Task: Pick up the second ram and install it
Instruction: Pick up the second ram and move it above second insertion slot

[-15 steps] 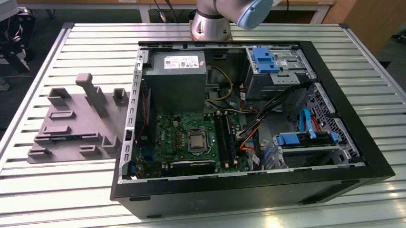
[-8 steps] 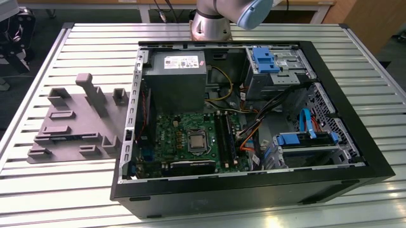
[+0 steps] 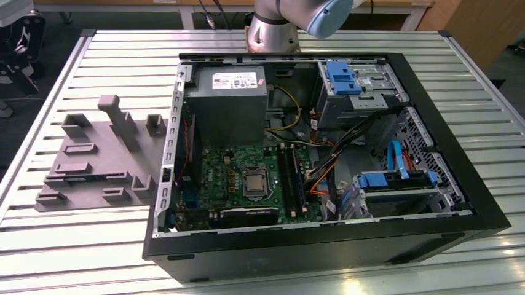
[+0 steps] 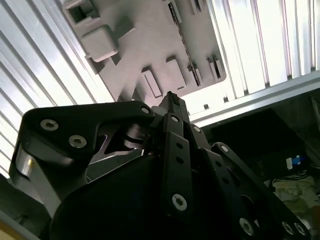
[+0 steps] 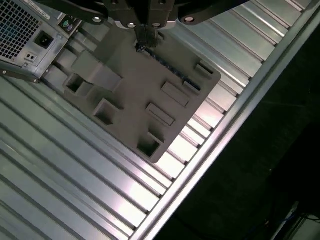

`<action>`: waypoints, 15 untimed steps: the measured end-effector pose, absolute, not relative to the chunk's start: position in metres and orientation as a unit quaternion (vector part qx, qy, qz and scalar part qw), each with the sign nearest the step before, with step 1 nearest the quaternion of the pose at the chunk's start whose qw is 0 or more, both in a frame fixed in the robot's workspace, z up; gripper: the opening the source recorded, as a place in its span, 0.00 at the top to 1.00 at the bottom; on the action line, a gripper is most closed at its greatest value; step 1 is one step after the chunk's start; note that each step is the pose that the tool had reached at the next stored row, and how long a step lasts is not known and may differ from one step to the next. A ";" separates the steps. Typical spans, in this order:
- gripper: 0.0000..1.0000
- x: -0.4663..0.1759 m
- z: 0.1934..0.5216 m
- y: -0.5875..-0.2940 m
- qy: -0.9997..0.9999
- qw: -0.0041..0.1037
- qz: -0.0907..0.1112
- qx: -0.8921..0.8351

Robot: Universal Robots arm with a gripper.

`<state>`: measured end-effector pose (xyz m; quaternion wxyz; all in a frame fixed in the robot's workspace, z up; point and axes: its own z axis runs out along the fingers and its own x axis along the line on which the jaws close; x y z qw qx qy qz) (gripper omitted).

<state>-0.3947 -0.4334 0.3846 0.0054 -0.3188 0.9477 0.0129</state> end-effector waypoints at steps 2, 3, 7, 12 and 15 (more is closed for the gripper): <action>0.89 -0.395 0.384 -0.433 0.942 0.005 0.013 -0.336; 0.89 -0.395 0.384 -0.433 0.939 0.005 0.013 -0.345; 0.89 -0.395 0.384 -0.433 0.927 0.005 0.013 -0.376; 0.89 -0.395 0.384 -0.433 0.925 0.005 0.013 -0.381; 0.89 -0.395 0.384 -0.433 0.924 0.005 0.013 -0.381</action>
